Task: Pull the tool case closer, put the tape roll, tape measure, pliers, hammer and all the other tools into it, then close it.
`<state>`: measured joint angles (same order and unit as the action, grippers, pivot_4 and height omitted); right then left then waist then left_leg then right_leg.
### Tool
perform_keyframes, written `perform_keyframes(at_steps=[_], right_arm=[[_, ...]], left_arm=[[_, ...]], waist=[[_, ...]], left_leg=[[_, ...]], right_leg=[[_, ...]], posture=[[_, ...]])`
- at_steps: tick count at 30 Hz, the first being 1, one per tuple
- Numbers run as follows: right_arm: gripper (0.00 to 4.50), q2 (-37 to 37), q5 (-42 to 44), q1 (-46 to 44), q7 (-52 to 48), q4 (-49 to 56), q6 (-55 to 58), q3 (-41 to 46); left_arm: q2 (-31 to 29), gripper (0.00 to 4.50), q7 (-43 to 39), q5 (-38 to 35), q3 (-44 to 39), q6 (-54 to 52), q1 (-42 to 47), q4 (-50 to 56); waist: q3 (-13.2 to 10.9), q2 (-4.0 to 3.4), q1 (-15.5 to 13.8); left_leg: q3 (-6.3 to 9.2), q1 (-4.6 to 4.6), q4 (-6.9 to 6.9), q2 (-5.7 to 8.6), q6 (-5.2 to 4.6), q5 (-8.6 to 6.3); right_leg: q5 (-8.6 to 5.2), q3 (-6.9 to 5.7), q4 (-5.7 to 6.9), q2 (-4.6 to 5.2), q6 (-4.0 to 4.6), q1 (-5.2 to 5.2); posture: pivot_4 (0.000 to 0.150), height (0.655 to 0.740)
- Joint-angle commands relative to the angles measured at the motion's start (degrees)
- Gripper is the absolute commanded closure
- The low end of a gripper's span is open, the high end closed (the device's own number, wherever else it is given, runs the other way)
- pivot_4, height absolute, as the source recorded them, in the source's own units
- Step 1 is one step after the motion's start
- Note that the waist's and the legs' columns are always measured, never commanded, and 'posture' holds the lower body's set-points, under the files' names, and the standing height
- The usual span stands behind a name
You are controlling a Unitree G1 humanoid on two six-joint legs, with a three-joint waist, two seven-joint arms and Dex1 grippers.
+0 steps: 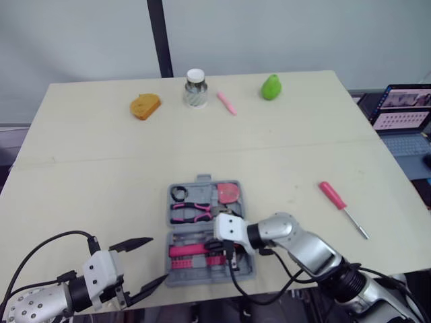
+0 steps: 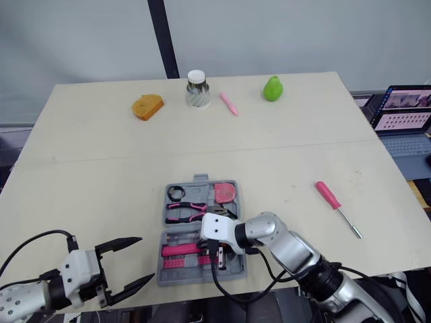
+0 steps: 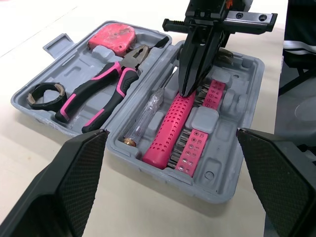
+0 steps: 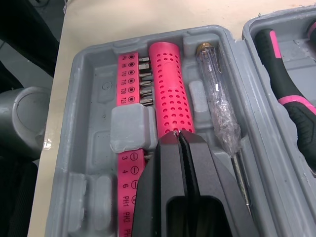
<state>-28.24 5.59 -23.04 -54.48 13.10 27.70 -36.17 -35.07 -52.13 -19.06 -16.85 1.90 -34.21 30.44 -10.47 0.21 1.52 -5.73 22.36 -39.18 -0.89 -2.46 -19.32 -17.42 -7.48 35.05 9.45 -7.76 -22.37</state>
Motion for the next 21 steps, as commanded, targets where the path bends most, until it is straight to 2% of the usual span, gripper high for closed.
perform_keyframes(at_steps=[1,13,21], right_arm=[[4.41,-0.7,-2.0,0.5,-1.5,-0.4,0.8,-2.0],[4.41,-1.4,-4.7,0.8,-1.7,-2.8,1.7,-3.5],[4.41,-0.5,-3.6,1.4,-1.8,-4.7,3.2,-3.1]], left_arm=[[-0.2,0.0,0.1,0.0,0.3,0.7,0.0,-0.3],[0.0,0.0,0.3,0.2,0.5,0.8,0.3,-0.6],[0.0,0.0,0.3,0.1,0.6,1.0,0.2,-0.8]], waist=[[0.0,0.01,0.0],[0.2,0.14,0.0],[0.3,0.11,0.0]], left_leg=[[0.0,-0.01,0.0,0.0,0.0,0.0],[0.04,-0.11,0.0,0.0,0.01,-0.01],[0.14,-0.28,0.01,-0.01,0.06,-0.04]], right_leg=[[0.0,0.0,0.0,0.0,0.0,0.01],[0.0,-0.02,-0.02,0.01,0.0,0.12],[-0.01,-0.07,-0.08,0.02,0.02,0.35]], posture=[[0.15,0.74],[0.15,0.74],[0.15,0.74]])
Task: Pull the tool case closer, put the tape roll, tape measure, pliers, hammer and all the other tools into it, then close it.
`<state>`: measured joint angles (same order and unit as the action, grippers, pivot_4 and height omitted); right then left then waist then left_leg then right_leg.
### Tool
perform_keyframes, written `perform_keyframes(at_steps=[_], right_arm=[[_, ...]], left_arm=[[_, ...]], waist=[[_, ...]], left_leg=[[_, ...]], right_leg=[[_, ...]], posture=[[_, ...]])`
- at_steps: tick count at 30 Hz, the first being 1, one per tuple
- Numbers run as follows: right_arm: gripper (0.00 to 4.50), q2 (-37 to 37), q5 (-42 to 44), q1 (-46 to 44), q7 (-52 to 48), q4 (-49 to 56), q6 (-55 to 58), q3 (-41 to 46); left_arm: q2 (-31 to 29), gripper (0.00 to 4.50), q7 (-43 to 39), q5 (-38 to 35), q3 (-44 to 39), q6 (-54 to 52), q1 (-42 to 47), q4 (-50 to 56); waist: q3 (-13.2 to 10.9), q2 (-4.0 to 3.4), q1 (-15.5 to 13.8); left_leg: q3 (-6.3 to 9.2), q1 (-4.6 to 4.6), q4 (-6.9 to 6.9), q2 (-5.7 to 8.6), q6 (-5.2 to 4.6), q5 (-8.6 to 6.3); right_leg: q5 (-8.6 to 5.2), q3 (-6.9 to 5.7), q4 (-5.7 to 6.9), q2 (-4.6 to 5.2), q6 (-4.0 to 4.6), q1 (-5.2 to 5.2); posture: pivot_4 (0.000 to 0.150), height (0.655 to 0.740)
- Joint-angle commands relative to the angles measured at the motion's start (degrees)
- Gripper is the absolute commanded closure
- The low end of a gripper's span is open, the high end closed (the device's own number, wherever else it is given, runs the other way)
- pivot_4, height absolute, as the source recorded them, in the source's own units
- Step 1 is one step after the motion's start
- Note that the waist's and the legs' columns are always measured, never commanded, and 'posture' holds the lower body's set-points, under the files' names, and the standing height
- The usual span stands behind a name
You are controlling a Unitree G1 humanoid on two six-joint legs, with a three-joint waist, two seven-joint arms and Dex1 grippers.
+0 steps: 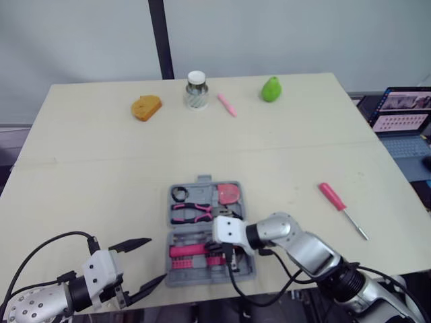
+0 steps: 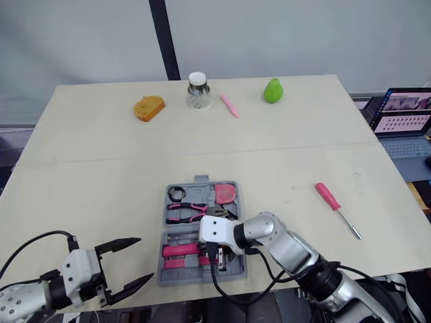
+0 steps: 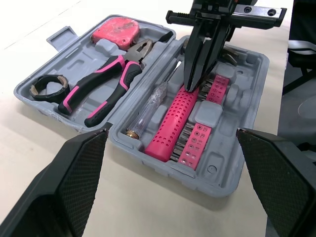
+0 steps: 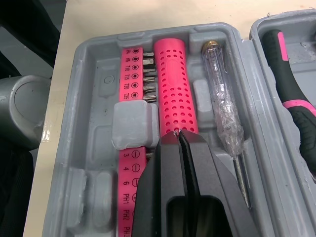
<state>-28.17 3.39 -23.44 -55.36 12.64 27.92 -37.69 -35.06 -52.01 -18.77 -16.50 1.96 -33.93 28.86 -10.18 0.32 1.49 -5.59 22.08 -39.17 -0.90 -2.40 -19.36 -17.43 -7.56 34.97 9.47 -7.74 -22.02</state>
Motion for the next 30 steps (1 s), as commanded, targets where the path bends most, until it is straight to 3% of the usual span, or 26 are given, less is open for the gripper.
perform_keyframes(at_steps=[1,11,30], right_arm=[[4.41,-0.5,-1.5,1.9,-0.9,-4.5,2.8,-1.7],[4.41,0.4,-2.8,2.7,-0.7,-8.6,1.5,-2.6],[4.41,-0.3,-3.4,4.3,-2.5,-10.6,-1.2,-2.7]], left_arm=[[0.0,0.0,0.2,-0.2,0.2,1.0,-0.1,0.8],[-0.1,0.0,0.1,-0.2,0.2,0.9,-0.1,0.7],[-0.3,0.0,0.1,0.0,0.4,0.6,0.9,0.4]], waist=[[0.0,0.0,0.0],[0.3,-0.04,0.0],[1.0,-0.56,0.0]], left_leg=[[0.01,-0.02,0.0,0.0,0.0,0.0],[0.02,-0.73,0.16,-0.1,0.11,-0.26],[-0.05,-0.84,0.17,-0.25,0.17,-0.4]], right_leg=[[0.0,-0.01,-0.01,0.0,0.0,0.02],[-0.1,-0.04,-0.27,0.02,0.18,0.61],[-0.17,-0.02,-0.29,0.06,0.31,0.6]], posture=[[0.15,0.74],[0.15,0.74],[0.15,0.74]])
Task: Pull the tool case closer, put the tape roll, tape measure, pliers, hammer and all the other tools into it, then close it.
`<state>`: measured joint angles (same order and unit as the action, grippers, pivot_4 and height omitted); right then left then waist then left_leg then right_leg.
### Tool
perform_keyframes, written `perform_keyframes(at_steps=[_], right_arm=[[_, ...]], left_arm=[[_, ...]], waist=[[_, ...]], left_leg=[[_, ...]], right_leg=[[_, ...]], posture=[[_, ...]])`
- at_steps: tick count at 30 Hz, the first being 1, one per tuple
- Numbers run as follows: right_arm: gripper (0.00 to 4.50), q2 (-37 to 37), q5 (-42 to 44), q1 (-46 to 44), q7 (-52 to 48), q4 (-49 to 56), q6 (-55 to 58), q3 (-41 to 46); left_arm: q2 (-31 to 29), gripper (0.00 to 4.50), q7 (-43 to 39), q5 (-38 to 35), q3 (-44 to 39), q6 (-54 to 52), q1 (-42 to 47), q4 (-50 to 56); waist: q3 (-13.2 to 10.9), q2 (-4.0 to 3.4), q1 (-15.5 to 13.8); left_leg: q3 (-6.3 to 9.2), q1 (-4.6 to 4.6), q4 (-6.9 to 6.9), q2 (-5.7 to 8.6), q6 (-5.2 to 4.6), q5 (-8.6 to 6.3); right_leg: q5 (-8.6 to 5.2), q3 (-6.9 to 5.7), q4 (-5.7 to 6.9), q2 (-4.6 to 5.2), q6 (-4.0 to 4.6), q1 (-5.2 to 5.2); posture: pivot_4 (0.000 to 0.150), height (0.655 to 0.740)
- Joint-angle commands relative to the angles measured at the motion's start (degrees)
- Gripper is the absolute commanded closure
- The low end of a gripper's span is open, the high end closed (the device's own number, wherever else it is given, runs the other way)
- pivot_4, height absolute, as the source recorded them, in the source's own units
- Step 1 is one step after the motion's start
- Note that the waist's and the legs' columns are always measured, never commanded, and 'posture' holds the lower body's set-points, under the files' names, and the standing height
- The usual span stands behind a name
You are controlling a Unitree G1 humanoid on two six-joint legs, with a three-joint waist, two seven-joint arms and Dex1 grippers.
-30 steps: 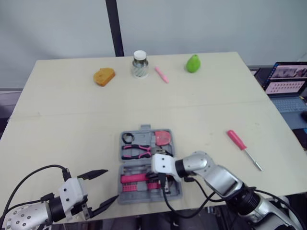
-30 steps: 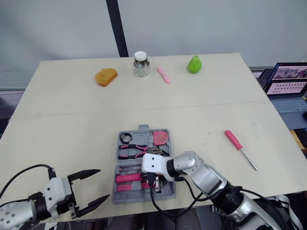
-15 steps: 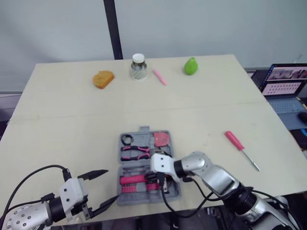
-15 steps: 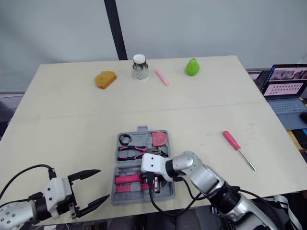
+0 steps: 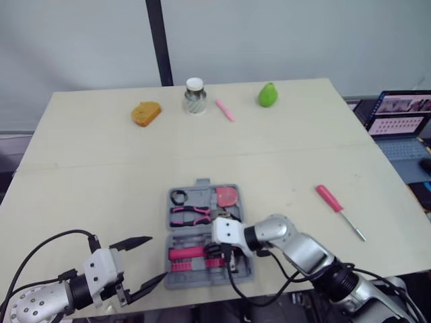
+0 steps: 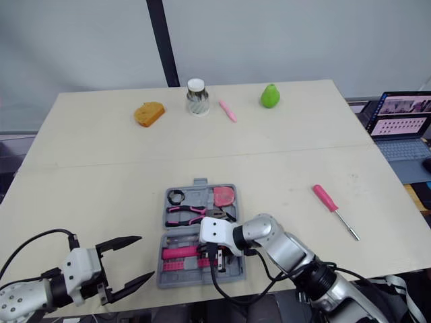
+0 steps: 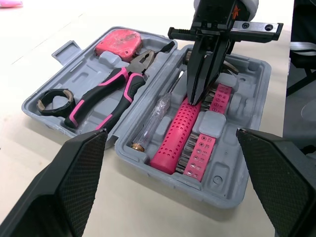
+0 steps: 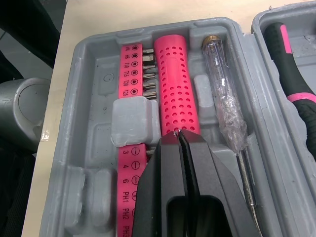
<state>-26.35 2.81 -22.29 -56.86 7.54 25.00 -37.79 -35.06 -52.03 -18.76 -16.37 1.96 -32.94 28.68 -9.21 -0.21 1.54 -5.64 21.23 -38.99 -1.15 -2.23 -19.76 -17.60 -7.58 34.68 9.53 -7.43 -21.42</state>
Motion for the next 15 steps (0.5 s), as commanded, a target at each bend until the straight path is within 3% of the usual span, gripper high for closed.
perform_keyframes(at_steps=[1,8,13,15], right_arm=[[4.41,-1.9,-2.3,3.3,-1.2,-5.0,1.3,-2.2],[4.41,-0.9,13.7,2.8,-4.7,7.2,6.3,11.8],[4.41,-7.3,24.4,2.9,-5.8,14.0,14.5,25.1],[3.91,-10.8,26.0,4.2,-6.0,14.0,15.5,29.6]], left_arm=[[-0.3,0.0,0.2,0.0,0.3,0.6,0.0,0.6],[0.2,0.0,1.8,-0.6,0.7,-1.2,2.3,-0.1],[-1.0,0.0,2.9,-2.7,-1.0,-6.3,4.9,-2.0],[-1.6,0.0,3.6,-2.4,-2.3,-7.5,6.2,-3.8]], waist=[[0.0,-0.05,0.0],[-0.4,-0.18,-0.1],[-0.6,-0.16,-0.1],[-0.6,-0.12,-0.4]], left_leg=[[0.0,0.0,0.0,-0.01,0.01,-0.02],[-0.02,0.21,-0.03,0.01,-0.07,-0.13],[0.0,0.25,-0.05,-0.04,-0.08,-0.13],[0.01,0.26,-0.03,-0.09,-0.03,-0.16]], right_leg=[[0.0,0.0,-0.02,0.01,0.0,0.0],[0.01,0.0,-0.11,0.02,-0.01,-0.08],[0.03,0.01,-0.19,0.06,-0.05,-0.07],[0.02,0.0,-0.25,0.04,-0.04,-0.07]], posture=[[0.15,0.74],[0.15,0.74],[0.15,0.74],[0.15,0.74]])
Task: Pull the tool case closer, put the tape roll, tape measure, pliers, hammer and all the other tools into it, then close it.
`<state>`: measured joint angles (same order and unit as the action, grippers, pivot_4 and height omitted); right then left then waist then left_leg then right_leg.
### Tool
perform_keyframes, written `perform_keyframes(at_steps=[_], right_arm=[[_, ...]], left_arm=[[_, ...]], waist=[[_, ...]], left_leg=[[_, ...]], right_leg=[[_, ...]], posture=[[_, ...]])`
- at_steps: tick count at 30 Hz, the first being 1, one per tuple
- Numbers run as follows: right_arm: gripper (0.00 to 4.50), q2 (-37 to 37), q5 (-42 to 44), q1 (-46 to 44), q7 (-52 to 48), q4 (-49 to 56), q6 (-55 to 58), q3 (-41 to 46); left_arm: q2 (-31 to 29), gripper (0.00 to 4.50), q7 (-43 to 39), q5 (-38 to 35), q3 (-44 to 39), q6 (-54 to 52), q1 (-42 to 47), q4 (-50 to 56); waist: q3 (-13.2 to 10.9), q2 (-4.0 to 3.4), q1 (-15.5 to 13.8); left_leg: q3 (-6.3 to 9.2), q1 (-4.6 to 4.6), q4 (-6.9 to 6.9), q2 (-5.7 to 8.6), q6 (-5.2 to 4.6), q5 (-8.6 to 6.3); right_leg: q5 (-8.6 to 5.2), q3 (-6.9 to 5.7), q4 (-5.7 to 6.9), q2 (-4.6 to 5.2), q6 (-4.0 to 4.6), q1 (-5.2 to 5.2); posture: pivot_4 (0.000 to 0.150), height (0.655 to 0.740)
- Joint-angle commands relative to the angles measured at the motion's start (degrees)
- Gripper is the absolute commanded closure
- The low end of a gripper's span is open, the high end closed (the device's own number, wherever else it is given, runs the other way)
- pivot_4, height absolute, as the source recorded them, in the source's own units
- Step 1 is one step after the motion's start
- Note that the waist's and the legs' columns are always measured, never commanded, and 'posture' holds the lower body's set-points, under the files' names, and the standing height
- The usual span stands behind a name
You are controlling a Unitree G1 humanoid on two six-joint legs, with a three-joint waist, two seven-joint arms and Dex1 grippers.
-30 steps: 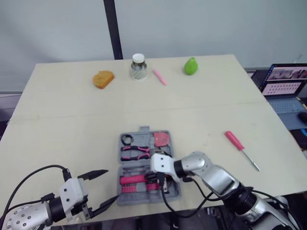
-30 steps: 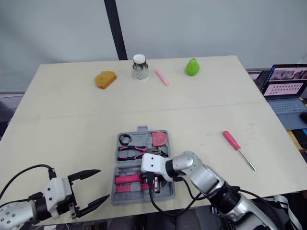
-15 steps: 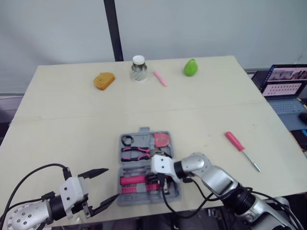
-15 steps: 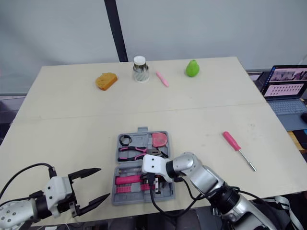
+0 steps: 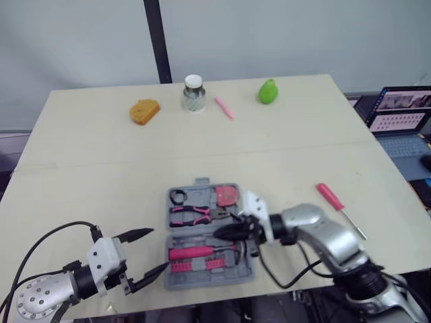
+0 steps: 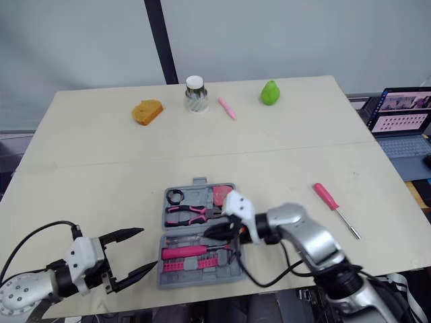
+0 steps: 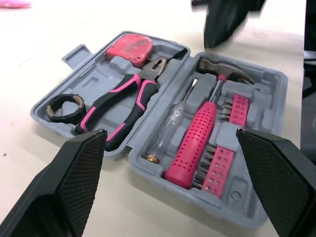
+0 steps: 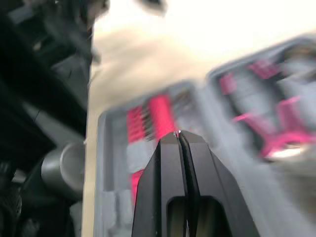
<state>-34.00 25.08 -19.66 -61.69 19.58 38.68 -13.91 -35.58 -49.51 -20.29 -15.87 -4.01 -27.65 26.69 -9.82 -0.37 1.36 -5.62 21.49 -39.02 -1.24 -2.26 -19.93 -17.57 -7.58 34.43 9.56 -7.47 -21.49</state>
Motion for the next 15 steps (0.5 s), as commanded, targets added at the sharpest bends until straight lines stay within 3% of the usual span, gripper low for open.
perform_keyframes(at_steps=[1,2,8,15], right_arm=[[3.42,-5.2,4.2,2.6,-1.7,1.6,1.7,7.8],[3.13,-6.9,4.6,3.8,-1.9,0.6,1.1,10.4],[0.2,-13.4,3.0,12.7,-0.8,-10.9,-5.7,24.7],[0.09,-18.7,0.1,17.2,-1.9,-31.4,-16.5,36.6]], left_arm=[[-1.3,0.0,1.5,-1.2,-3.6,-2.4,1.5,-2.6],[-1.6,0.0,1.9,-1.4,-4.7,-2.9,2.1,-3.4],[-3.8,0.0,1.9,-2.3,-12.1,-3.6,4.9,-11.7],[-4.5,0.0,1.7,-2.4,-20.9,-1.6,3.5,-20.3]], waist=[[-0.1,0.05,-0.2],[-0.1,0.06,-0.5],[-0.2,0.26,-1.3],[-0.3,0.31,-1.1]], left_leg=[[0.01,0.01,0.01,-0.03,0.04,-0.03],[0.01,0.01,0.02,-0.03,0.04,-0.03],[-0.19,0.04,0.0,0.03,-0.12,-0.11],[-0.65,-0.02,-0.01,0.07,-0.32,-0.2]], right_leg=[[-0.01,-0.04,0.0,-0.04,0.02,-0.01],[-0.01,-0.05,-0.01,-0.05,0.02,-0.01],[0.01,-0.11,0.01,-0.25,-0.02,0.02],[0.12,-0.12,-0.04,-0.17,-0.24,0.0]], posture=[[0.15,0.74],[0.15,0.74],[0.15,0.74],[0.15,0.74]])
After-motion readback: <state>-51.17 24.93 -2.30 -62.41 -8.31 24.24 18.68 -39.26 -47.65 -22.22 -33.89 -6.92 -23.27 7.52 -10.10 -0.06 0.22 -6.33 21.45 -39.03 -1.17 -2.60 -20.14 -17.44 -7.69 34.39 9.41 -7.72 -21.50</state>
